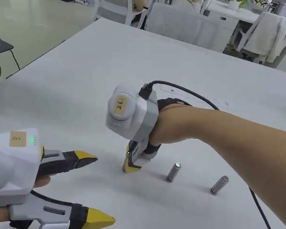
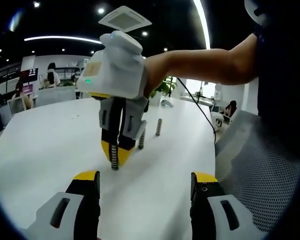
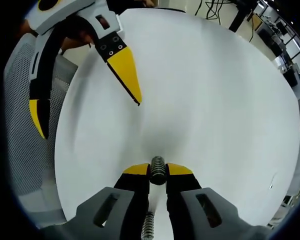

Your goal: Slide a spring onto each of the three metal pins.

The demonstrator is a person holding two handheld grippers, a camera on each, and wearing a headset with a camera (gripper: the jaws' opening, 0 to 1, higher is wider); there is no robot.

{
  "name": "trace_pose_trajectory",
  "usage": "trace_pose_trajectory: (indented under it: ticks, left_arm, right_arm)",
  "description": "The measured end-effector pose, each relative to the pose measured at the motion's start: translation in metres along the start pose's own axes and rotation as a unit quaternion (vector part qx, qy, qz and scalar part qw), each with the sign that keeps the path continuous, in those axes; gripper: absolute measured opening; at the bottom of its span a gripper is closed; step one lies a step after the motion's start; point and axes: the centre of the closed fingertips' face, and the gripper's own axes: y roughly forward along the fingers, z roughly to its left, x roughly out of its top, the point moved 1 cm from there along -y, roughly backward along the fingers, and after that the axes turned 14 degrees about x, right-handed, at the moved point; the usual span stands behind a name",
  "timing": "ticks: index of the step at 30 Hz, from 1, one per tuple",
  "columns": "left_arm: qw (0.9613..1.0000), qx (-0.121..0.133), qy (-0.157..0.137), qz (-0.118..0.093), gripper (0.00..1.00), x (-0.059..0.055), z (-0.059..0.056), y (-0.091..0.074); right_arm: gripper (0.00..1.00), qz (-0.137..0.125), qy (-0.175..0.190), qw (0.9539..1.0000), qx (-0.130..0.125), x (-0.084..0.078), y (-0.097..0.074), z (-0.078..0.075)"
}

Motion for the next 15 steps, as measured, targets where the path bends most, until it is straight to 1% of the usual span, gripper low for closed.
trace_pose_trajectory:
  ticks: [3, 9, 15]
  left_arm:
    - [1.0, 0.001, 0.0, 0.0, 0.7, 0.0, 0.0004, -0.0003]
    - [1.0, 0.001, 0.0, 0.002, 0.7, -0.0013, 0.0003, -0.0008]
    - [1.0, -0.001, 0.0, 0.001, 0.7, 0.0, -0.0012, 0.0005]
  right_arm:
    - [0.1, 0.001, 0.005, 1.0, 0.002, -0.0031, 0.002, 0.0008]
    - [0.14, -0.009, 0.017, 0.9998, 0.002, -0.0045, 0.0018, 0.0006]
    - [0.15, -0.019, 0.029, 0.9994, 0.0, -0.0092, -0.0002, -0.0004]
